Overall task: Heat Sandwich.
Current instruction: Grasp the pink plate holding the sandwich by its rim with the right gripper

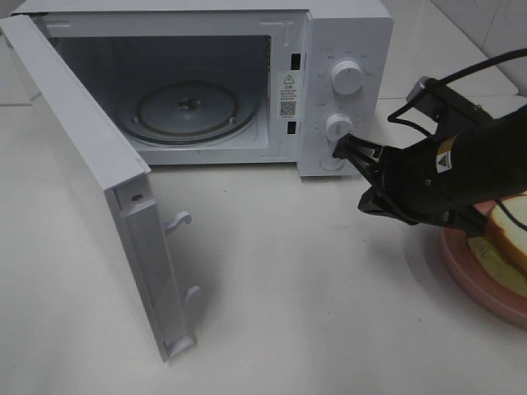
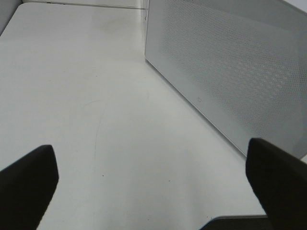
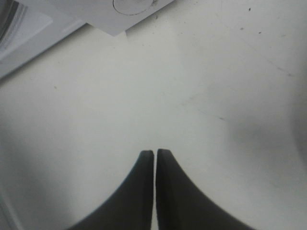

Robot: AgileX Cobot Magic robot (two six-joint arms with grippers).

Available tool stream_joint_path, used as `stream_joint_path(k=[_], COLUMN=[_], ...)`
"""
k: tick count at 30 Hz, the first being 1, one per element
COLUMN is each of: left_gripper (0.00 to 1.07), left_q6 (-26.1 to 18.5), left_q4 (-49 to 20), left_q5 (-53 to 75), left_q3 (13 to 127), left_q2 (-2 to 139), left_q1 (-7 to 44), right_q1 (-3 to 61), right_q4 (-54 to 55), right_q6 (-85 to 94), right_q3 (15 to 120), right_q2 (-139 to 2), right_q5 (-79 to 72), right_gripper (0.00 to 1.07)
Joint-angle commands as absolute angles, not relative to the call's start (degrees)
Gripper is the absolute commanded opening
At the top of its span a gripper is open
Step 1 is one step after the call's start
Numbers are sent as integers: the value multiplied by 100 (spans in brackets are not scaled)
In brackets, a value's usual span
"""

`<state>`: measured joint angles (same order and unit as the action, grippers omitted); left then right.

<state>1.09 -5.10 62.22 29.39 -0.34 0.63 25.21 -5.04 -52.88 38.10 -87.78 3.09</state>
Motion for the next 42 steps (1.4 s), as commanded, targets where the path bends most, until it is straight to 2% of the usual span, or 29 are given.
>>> stream_joint_path(k=[1, 5, 10, 16, 20, 21, 22, 24, 25, 26, 27, 29, 30, 31, 32, 34, 42], left_gripper=[100, 100, 100, 100, 100, 100, 100, 100, 100, 100, 100, 100, 100, 100, 100, 100, 100], left_q6=[97, 97, 97, 97, 97, 97, 97, 97, 97, 97, 97, 97, 97, 97, 97, 97, 97], left_q4=[-561, -561, -561, -561, -561, -561, -561, -561, -561, -561, -561, -561, -561, -561, -561, -561, -561], left_q5=[6142, 6142, 6142, 6142, 6142, 6142, 6142, 6142, 6142, 6142, 6142, 6142, 6142, 6142, 6142, 6142, 6142], left_q3=[2945, 2945, 2945, 2945, 2945, 2945, 2945, 2945, 2945, 2945, 2945, 2945, 2945, 2945, 2945, 2945, 2945], left_q2=[-120, -120, -120, -120, -120, -120, -120, -120, -120, -120, -120, -120, -120, -120, -120, -120, -120], left_q1=[97, 97, 97, 97, 97, 97, 97, 97, 97, 97, 97, 97, 97, 97, 97, 97, 97], right_q1=[2487, 2487, 2487, 2487, 2487, 2487, 2487, 2487, 2487, 2487, 2487, 2487, 2487, 2487, 2487, 2469, 1885], right_q4=[-590, -561, -705, -859, -859, -859, -859, -877, -877, -888, -894, -905, -905, -905, -905, -905, -859], right_q6=[-4532, -3317, -2040, -1301, -1094, -1054, -928, -825, -825, -773, -653, -584, -584, -504, -470, -441, -384], right_q3=[3930, 4200, 4297, 4377, 4463, 4492, 4532, 4561, 4561, 4566, 4572, 4572, 4572, 4572, 4572, 4572, 4572], right_q2=[-8606, -8428, -8274, -8199, -8165, -8165, -8165, -8165, -8165, -8165, -8165, -8165, -8165, -8165, -8170, -8170, -8222], right_q5=[877, 1960, 2555, 3203, 3696, 3833, 4057, 4206, 4206, 4269, 4343, 4343, 4343, 4314, 4291, 4280, 4320], right_gripper=[4, 5, 6, 9, 17, 19, 30, 42, 42, 48, 65, 81, 81, 95, 99, 103, 101])
